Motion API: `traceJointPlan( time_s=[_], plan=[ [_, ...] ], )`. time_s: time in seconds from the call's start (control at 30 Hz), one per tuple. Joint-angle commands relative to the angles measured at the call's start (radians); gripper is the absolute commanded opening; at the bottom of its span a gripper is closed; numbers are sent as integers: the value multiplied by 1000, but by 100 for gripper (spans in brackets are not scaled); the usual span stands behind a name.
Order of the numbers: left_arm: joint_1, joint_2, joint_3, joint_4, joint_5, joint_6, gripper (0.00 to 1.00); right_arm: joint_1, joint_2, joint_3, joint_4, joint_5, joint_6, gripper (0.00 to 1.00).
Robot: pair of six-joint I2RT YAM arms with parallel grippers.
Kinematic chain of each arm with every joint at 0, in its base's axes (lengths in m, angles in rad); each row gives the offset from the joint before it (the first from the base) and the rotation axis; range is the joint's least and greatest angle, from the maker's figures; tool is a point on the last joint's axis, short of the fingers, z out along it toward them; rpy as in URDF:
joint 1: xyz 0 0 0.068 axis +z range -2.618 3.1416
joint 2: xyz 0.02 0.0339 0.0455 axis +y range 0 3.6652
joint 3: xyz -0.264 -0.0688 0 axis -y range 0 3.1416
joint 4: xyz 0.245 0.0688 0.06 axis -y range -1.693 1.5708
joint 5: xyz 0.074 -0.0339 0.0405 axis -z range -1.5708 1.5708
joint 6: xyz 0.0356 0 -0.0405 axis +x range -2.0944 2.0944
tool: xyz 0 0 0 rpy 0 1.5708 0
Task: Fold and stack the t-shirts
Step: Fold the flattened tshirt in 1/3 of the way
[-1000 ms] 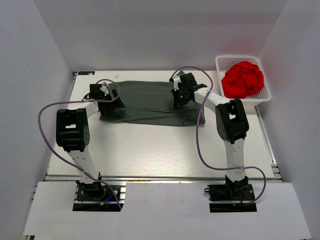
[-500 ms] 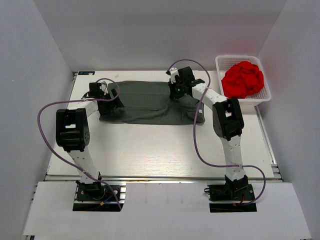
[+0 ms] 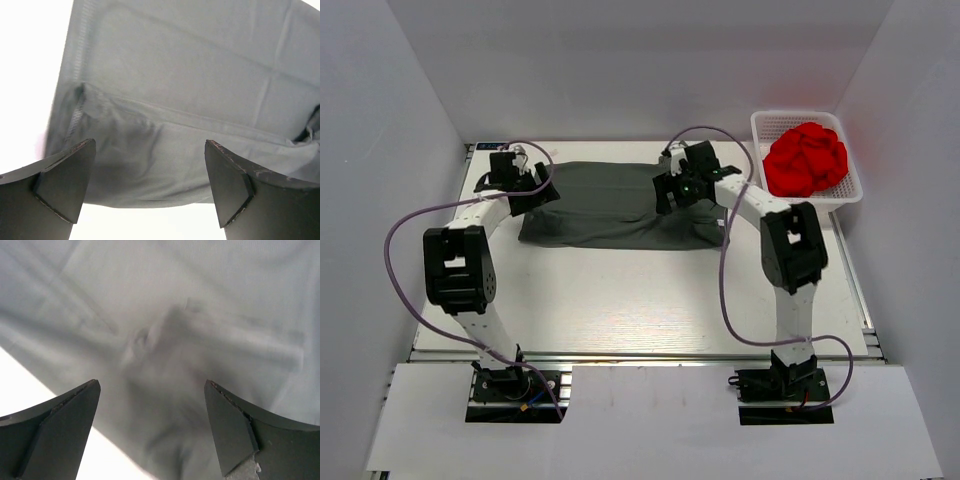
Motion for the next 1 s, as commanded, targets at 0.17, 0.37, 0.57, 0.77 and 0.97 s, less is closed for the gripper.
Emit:
traceJointPlan(
  time_s=[0.17,0.37,0.57,0.77,0.97],
  plan=[
    [4,-43,8,-24,-118,14,86,-18,-290,-324,102,118,178,90],
    [4,49,60,-3,-127,23,65,-55,-256,-365,102,123,201,90],
    [13,152,137,-3,-211,32,32,-101,-207,-364,105,106,207,90],
    [13,238,215,-29,-242,33,0,-127,-169,-382,105,78,224,90],
    [13,247,216,-22,-302,42,0,-155,-140,-397,104,63,233,90]
  ],
)
